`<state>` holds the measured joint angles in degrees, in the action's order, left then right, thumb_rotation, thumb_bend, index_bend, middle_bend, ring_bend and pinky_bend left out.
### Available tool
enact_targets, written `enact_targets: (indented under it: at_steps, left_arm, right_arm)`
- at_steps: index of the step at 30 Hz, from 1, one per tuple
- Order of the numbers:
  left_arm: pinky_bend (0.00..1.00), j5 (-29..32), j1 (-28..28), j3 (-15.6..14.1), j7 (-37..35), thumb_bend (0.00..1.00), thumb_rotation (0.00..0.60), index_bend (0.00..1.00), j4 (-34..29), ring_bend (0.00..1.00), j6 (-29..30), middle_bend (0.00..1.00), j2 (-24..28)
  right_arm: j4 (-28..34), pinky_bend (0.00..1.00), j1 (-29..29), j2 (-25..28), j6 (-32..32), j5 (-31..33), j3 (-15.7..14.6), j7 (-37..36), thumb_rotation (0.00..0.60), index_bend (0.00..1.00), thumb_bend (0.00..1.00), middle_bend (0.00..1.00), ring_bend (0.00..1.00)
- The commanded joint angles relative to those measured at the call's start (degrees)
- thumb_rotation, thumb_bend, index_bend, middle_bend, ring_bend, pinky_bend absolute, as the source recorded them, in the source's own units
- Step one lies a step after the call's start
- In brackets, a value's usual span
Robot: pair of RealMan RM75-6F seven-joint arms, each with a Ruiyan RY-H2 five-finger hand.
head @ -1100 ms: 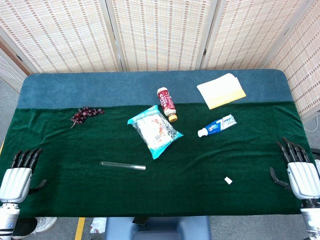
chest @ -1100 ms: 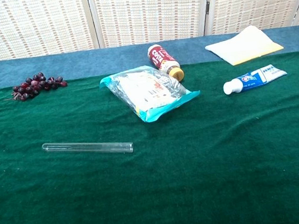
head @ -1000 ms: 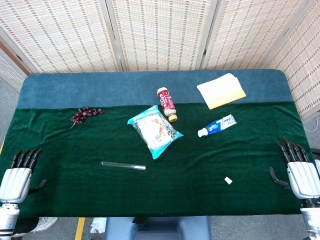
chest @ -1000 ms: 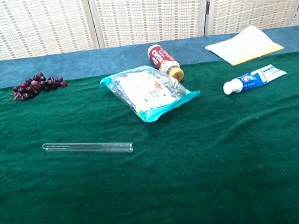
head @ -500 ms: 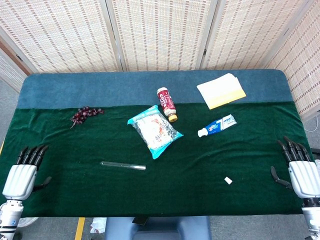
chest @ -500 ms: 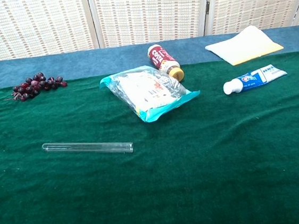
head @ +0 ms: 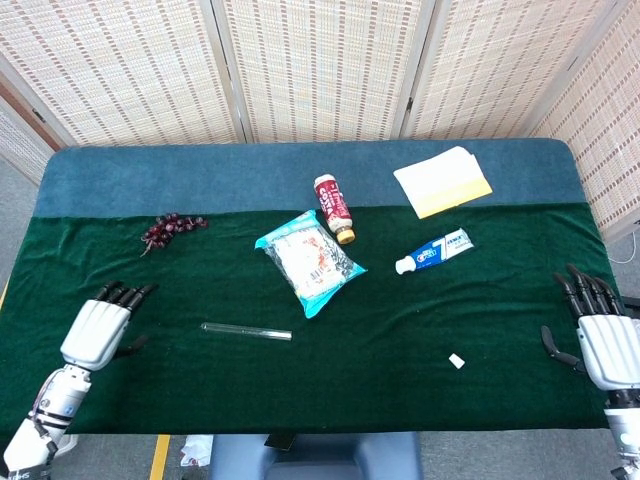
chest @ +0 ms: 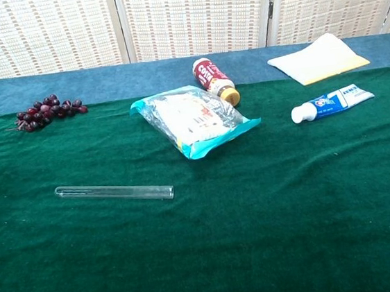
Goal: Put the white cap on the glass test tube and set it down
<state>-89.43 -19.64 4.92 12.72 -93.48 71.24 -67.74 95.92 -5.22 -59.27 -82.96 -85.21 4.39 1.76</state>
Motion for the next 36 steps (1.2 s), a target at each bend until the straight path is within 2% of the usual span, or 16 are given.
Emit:
enact_targets:
  at_steps: [1, 4, 7, 10, 19, 22, 36]
  left_arm:
    - [0.67, 0.4, -3.0, 0.7, 2.2, 0.25, 0.600, 0.27, -1.5, 0.70, -3.9, 0.66, -0.7]
    - [0.81, 1.4, -5.2, 1.1, 3.4, 0.25, 0.600, 0.35, -2.3, 0.85, -6.9, 0.84, -1.4]
    - [0.90, 3.2, -7.4, 1.4, 4.2, 0.25, 0.600, 0.39, -1.9, 0.92, -10.5, 0.94, -2.8]
    - [0.96, 5.1, -9.2, 1.6, 4.7, 0.25, 0.600, 0.40, -1.2, 0.98, -13.0, 1.00, -4.7]
    - [0.98, 9.7, -12.6, 1.4, 7.8, 0.25, 0.600, 0.41, 2.0, 1.00, -17.0, 1.00, -10.9]
    - [0.98, 11.4, -13.4, 1.2, 8.7, 0.28, 0.600, 0.43, 3.1, 1.00, -17.7, 1.00, -13.1]
    - [0.98, 19.9, -16.1, 1.4, 12.9, 0.34, 0.600, 0.44, 4.4, 1.00, -19.8, 1.00, -18.0]
  right_arm:
    - [0.1, 0.07, -0.1, 0.1, 0.1, -0.1, 0.0, -0.1, 0.412, 0.00, 0.53, 0.01, 0.06]
    - [0.1, 0.07, -0.1, 0.2, -0.1, -0.3, -0.1, -0.1, 0.412, 0.00, 0.53, 0.02, 0.07]
    - [0.3, 0.07, -0.1, 0.3, 0.1, -0.2, -0.1, -0.2, 0.413, 0.00, 0.53, 0.02, 0.07]
    - [0.5, 0.07, -0.2, 0.4, 0.5, -0.1, -0.3, -0.3, 0.414, 0.00, 0.53, 0.02, 0.07]
    - [0.0, 0.07, -0.5, 0.0, 0.9, 0.0, -0.4, -0.6, 0.413, 0.00, 0.53, 0.03, 0.07]
    - [-0.3, 0.07, -0.5, -0.1, 1.0, 0.1, -0.5, -0.9, 0.413, 0.00, 0.53, 0.03, 0.07]
    - [-1.5, 0.07, -0.6, -0.3, 1.4, 0.5, -0.6, -2.4, 0.412, 0.00, 0.53, 0.03, 0.07]
